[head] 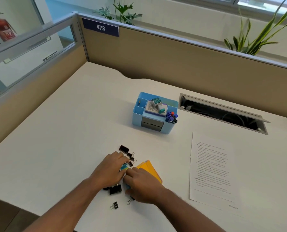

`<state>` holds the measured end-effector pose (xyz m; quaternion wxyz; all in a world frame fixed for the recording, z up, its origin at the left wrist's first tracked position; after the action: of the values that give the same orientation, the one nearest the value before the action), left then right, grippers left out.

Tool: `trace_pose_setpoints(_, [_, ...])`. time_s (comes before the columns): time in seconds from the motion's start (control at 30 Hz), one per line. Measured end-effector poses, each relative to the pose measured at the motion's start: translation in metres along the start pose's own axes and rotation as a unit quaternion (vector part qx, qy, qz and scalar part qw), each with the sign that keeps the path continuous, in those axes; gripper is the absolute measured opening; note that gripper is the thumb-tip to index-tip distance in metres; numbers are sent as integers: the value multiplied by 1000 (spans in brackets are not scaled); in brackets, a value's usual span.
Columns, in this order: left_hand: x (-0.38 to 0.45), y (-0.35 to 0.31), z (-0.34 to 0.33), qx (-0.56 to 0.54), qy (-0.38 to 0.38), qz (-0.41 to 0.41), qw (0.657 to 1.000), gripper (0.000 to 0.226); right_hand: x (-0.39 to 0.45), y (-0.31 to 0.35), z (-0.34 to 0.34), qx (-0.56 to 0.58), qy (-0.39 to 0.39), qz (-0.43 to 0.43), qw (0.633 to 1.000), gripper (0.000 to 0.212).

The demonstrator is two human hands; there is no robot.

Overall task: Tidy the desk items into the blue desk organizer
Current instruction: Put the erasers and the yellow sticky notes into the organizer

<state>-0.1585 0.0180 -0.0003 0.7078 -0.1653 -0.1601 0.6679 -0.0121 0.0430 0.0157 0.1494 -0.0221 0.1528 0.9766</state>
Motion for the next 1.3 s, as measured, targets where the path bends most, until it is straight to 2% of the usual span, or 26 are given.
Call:
trace_pose_setpoints(0.1, [2,-1,5,-56,-26,25,998,34,0,3,-1,15,1,-4,1000,34])
trace_pose_setpoints(0.2, [13,0,20,-126,-68,46,989,29,1,4,2,42,-3,-23,999,25])
trace_pose_setpoints(0.27, [26,-2,35,-167,-104,55,979,26,5,-1,10,78,-35,-54,995,21])
trace_pose_setpoints(0.37, [53,-5,60,-214,-138,93,963,23,16,-19,38,111,-125,-125,978,22])
trace_pose_setpoints(0.43, [74,-5,75,-210,-151,102,960,20,27,-38,63,123,-178,-185,959,22])
trace_pose_setpoints(0.53, [107,-2,96,-184,-185,105,960,12,45,-72,98,162,-250,-278,913,5])
trace_pose_setpoints(0.67, [147,2,111,-143,-193,118,964,12,63,-106,132,250,-313,-365,841,6])
trace_pose_setpoints(0.73, [163,3,112,-127,-184,118,968,17,73,-114,142,263,-331,-387,820,7])
trace_pose_setpoints(0.93, [186,2,109,-61,-151,112,980,39,101,-124,148,260,-338,-432,795,8])
trace_pose_setpoints(1.03, [189,4,105,-66,-148,114,980,39,108,-125,144,256,-332,-451,788,8])
trace_pose_setpoints(1.3, [192,13,102,-76,-149,122,978,39,117,-125,141,233,-324,-439,805,7])
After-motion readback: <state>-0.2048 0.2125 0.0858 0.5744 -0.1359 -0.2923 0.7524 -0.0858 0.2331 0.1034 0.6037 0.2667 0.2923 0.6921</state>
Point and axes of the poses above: each hand's wrist, its own x-axis towards the middle knuckle, its own z-axis out of the back of the hand, y = z × x, the point moved 4 cm from there along x, towards the middle knuckle, and after that the axes turned 3 degrees about -z, right-handed, at the moved point
